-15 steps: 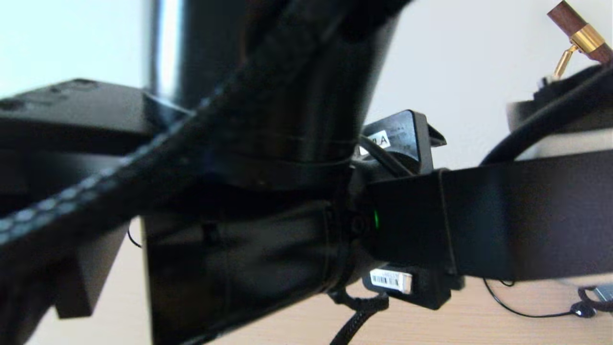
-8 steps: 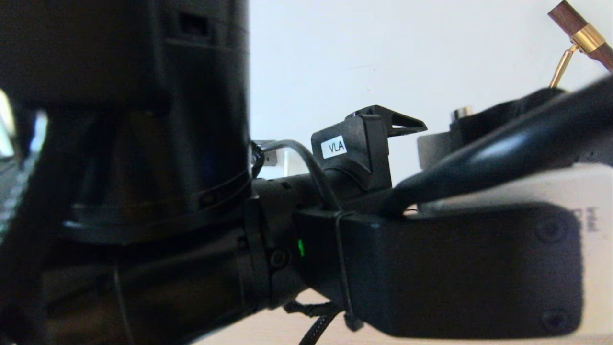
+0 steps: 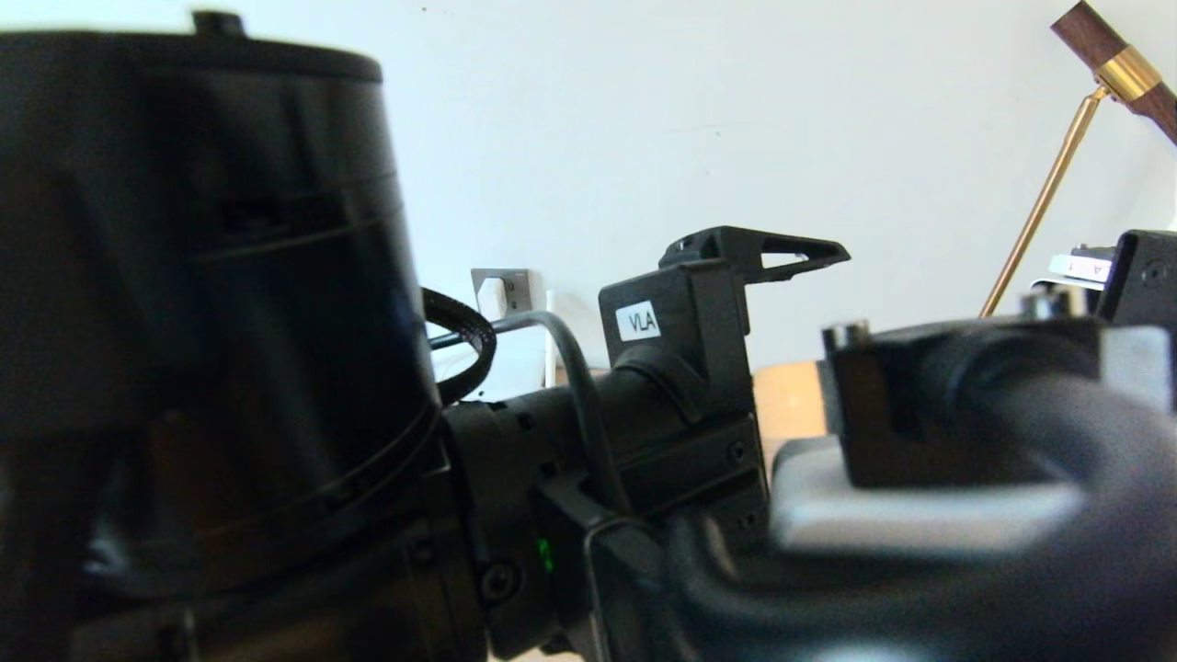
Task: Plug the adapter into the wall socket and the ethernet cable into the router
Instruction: Hand it to the other hand
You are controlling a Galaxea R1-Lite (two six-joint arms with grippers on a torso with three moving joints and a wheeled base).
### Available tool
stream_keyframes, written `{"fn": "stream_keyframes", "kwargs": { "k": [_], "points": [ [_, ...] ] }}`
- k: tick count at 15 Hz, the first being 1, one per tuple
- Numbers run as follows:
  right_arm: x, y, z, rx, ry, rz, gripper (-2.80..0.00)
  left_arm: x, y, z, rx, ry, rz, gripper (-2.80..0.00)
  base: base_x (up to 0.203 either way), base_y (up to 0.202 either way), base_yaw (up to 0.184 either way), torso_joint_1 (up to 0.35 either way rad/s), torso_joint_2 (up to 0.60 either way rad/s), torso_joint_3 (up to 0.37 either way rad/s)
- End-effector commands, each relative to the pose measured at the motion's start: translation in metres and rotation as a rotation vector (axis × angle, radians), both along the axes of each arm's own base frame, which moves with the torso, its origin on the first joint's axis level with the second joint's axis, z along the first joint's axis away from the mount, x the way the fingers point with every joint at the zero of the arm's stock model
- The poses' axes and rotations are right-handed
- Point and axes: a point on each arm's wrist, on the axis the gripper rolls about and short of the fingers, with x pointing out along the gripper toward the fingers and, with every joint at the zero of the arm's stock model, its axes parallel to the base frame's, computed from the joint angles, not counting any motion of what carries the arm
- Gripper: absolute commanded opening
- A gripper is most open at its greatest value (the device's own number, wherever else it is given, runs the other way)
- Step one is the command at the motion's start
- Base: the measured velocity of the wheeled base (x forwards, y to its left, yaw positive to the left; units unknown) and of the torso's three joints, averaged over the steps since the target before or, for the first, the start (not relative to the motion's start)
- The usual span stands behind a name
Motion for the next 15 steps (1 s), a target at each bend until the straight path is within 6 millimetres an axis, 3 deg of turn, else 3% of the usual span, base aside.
{"fn": "stream_keyframes", "kwargs": {
  "k": [1, 8, 15],
  "points": [
    [-0.003, -0.001, 0.0, 0.005, 0.006, 0.01, -2.8, 0.002, -0.001, -0.005, -0.007, -0.01, -0.024, 0.0, 0.0, 0.0, 0.0, 0.0, 0.0, 0.0],
    [-0.005, -0.001, -0.001, 0.003, 0.02, 0.047, -2.8, 0.011, 0.003, -0.027, 0.035, -0.049, -0.072, 0.0, 0.0, 0.0, 0.0, 0.0, 0.0, 0.0],
    [-0.009, -0.002, -0.012, -0.006, 0.05, 0.074, -2.8, 0.039, -0.01, -0.026, -0.039, -0.093, -0.122, 0.0, 0.0, 0.0, 0.0, 0.0, 0.0, 0.0]
  ]
}}
